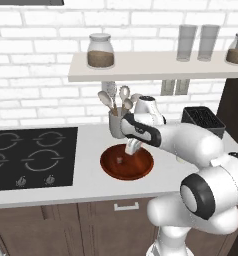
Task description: Grab a lemon wedge from the fridge and one ice cube from the ice bowl, and put them in the glass of lemonade.
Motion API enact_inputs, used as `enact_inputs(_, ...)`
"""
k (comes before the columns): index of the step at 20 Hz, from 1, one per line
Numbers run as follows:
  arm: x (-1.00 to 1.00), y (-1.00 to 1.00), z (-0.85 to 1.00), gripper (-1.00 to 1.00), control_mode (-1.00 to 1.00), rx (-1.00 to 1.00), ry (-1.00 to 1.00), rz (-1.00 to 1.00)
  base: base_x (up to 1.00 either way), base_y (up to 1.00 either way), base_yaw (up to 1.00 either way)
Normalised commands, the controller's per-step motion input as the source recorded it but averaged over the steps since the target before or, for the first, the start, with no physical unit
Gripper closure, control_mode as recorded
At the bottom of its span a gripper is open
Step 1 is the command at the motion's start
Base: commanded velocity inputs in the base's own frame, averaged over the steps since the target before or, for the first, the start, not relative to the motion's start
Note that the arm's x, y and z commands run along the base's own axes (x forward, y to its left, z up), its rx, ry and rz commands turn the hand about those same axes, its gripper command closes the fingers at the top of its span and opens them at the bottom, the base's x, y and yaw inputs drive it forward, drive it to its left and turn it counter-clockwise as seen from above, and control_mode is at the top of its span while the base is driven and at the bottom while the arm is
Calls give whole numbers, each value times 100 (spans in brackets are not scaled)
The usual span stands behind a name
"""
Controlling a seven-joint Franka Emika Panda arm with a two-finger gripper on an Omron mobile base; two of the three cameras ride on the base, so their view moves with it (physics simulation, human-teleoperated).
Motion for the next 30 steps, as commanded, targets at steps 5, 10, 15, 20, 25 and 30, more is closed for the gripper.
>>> enact_inputs(5, 10, -64, 19, 100, -100, 0, 0, -35, 0, 0, 0)
enact_inputs(10, 2, -100, 0, 100, -100, 0, 2, -48, 0, 0, 0)
enact_inputs(15, 0, -97, 16, 100, -100, 0, 0, -52, 0, 0, 0)
enact_inputs(20, 18, -68, 15, 100, -100, 0, 0, -35, 0, 0, 0)
enact_inputs(25, 11, -35, -6, 100, -100, 2, -2, -26, 0, 0, 0)
enact_inputs(30, 5, -13, -17, 100, -100, 1, -6, -22, 0, 0, 0)
